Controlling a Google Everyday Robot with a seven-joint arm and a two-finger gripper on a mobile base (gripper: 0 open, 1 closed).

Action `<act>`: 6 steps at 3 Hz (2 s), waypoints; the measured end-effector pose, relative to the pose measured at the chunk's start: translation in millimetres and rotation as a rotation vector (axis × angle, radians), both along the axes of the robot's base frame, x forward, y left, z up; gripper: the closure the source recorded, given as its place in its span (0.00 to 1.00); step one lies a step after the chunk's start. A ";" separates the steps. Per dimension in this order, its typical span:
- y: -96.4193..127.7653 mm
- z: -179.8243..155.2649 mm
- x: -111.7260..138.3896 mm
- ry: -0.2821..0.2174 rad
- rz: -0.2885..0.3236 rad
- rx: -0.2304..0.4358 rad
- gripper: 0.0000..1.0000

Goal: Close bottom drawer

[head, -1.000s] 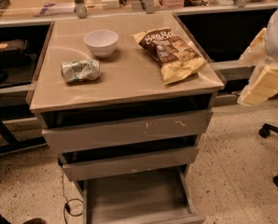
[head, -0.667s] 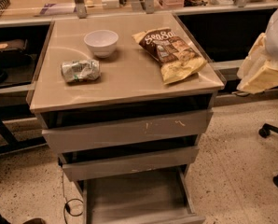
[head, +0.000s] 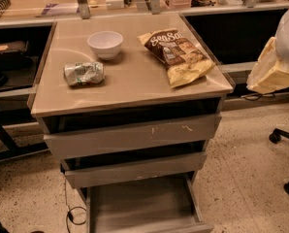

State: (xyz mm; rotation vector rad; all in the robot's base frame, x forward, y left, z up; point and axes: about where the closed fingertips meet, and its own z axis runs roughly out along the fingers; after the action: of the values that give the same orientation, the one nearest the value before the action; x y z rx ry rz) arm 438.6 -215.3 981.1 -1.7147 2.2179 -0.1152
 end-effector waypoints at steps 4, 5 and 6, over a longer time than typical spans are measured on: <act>-34.7 -151.6 -79.0 0.165 -0.086 -0.022 1.00; -34.6 -150.8 -78.4 0.163 -0.086 -0.022 1.00; -28.0 -193.0 -95.5 0.221 -0.111 0.025 1.00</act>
Offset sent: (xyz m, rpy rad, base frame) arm -0.0923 -0.0460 -0.1699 -0.0462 0.1760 -0.1170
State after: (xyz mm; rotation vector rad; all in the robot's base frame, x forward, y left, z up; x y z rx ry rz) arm 343.1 -243.4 788.1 -1.6612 2.4611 0.0797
